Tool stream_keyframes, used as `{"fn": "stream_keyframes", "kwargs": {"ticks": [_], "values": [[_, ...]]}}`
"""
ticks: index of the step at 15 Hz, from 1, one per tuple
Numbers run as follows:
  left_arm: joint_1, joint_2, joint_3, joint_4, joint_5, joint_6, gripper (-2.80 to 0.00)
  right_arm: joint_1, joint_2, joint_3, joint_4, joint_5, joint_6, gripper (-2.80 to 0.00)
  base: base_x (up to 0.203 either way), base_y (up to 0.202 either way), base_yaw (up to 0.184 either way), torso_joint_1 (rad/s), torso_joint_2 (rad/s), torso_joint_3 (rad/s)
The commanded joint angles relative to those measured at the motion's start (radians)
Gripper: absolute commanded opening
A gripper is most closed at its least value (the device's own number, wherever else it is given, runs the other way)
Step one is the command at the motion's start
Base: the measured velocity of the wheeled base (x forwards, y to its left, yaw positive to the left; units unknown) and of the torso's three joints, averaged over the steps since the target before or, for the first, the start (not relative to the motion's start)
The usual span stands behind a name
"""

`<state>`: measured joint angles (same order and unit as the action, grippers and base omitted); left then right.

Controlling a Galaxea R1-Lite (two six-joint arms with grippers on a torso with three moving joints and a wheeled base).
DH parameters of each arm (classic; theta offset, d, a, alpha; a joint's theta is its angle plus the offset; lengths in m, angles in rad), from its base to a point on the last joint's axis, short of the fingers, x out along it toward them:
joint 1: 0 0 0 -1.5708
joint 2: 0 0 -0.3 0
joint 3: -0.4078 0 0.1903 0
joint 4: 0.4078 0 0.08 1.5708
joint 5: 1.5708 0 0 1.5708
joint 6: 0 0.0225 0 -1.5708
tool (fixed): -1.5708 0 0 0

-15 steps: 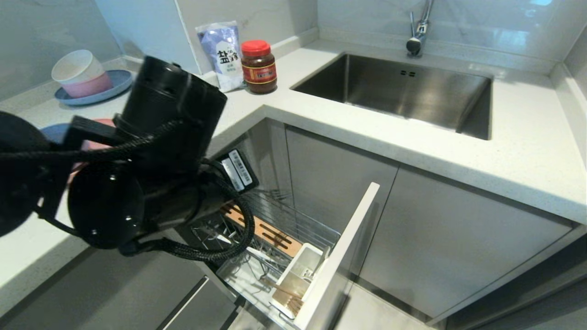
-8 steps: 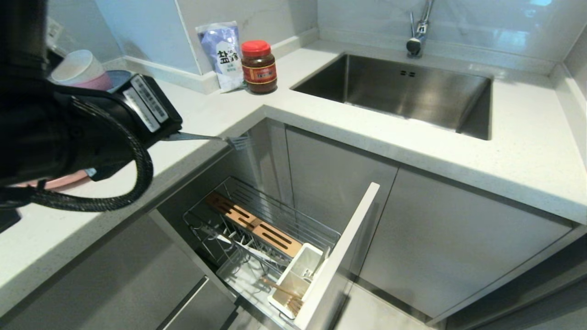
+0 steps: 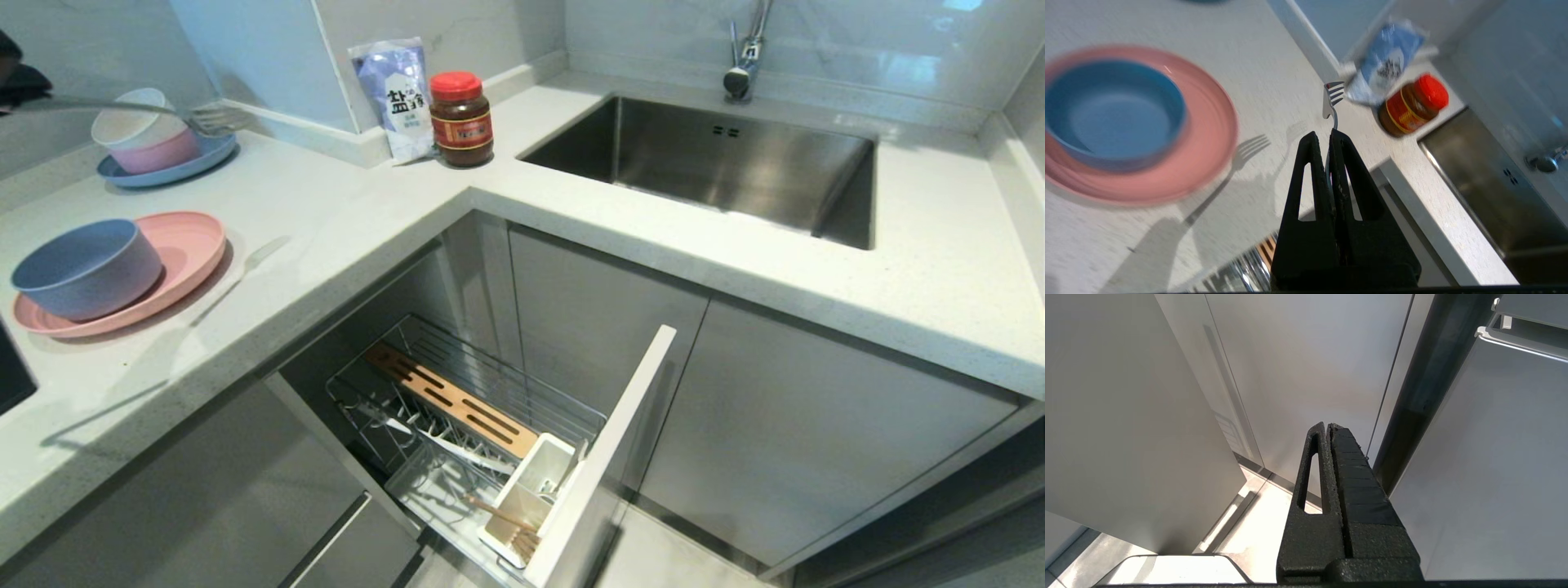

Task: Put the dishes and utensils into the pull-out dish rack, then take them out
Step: Take the fork out of the cupboard

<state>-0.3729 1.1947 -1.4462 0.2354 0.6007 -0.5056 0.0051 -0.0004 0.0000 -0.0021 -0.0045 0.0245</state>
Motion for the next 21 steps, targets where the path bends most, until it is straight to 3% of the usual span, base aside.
{"fn": "stream_keyframes", "kwargs": {"ticks": [1,5,10,14,18,21], "values": [[0.146,-0.064,0.001,-0.008,-0.054,0.038,-2.8,0.0,-0.004,0.002,-0.001,0.0,0.0,-2.8,0.0,0.0,0.0,0.0,0.0,0.0],[0.411,-0.145,0.032,-0.01,-0.143,0.109,-2.8,0.001,-0.004,0.002,-0.001,0.0,0.0,-2.8,0.0,0.0,0.0,0.0,0.0,0.0],[0.639,-0.304,0.296,-0.062,-0.216,0.141,-2.8,0.0,-0.004,0.002,0.001,0.0,0.0,-2.8,0.0,0.0,0.0,0.0,0.0,0.0],[0.837,-0.387,0.463,-0.179,-0.356,0.138,-2.8,0.001,-0.004,0.002,-0.001,0.0,0.0,-2.8,0.0,0.0,0.0,0.0,0.0,0.0],[0.929,-0.414,0.65,-0.336,-0.383,0.142,-2.8,0.0,-0.004,0.002,-0.001,0.0,0.0,-2.8,0.0,0.0,0.0,0.0,0.0,0.0],[0.943,-0.341,0.688,-0.436,-0.376,0.137,-2.8,0.0,-0.004,0.002,0.0,0.0,0.0,-2.8,0.0,0.0,0.0,0.0,0.0,0.0]]}}
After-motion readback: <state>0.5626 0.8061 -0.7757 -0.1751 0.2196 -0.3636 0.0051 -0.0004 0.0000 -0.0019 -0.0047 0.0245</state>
